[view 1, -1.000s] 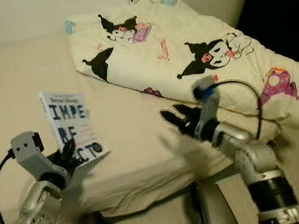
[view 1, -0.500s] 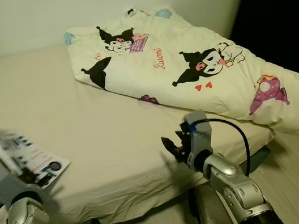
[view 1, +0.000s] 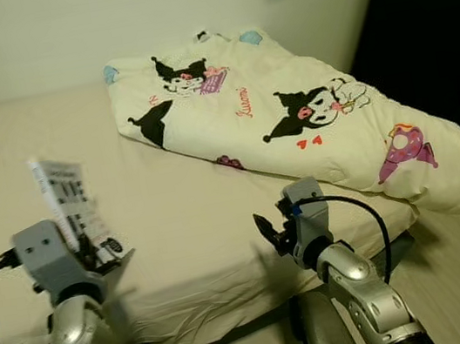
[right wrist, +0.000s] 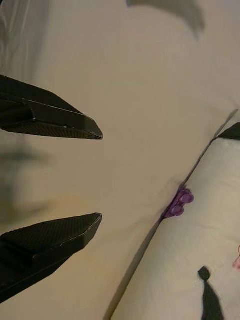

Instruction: Clean up the room

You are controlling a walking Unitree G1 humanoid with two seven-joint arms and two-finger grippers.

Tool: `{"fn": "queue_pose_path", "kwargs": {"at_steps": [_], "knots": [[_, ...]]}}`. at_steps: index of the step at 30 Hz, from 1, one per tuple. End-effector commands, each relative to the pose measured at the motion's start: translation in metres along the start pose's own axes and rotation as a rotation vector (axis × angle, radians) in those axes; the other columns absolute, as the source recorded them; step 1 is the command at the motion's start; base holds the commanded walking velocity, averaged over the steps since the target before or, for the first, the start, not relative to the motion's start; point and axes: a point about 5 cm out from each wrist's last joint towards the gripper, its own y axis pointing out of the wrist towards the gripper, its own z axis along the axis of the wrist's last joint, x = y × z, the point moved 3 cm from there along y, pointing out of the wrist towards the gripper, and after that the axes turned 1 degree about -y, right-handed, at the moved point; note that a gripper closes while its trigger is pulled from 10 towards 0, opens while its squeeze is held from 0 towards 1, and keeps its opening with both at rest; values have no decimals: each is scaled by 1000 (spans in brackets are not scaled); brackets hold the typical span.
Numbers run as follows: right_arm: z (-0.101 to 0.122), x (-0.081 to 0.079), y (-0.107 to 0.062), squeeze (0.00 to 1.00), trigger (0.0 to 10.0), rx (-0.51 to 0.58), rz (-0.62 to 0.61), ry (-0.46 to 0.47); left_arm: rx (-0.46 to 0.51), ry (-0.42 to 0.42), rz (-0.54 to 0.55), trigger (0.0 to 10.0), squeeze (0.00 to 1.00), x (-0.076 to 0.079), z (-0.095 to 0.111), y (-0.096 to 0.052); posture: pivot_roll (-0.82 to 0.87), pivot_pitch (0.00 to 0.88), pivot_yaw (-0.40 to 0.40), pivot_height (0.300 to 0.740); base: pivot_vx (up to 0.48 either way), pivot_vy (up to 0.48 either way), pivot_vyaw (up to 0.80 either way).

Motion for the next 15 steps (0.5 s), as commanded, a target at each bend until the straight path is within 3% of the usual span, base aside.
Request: {"fn": "queue_pose_path", "kwargs": {"at_steps": [1,15], "knots": [[-5,0,-2,0,10000,-2,-9,12,48,45,-7,10000,0,-1,8,-1,-63,104,-22,524,0,0,0],[-12,-2,-4,0,10000,-2,-9,7,52,153,-81,10000,0,15,0,-1,-65,97,-13,564,0,0,0]]}}
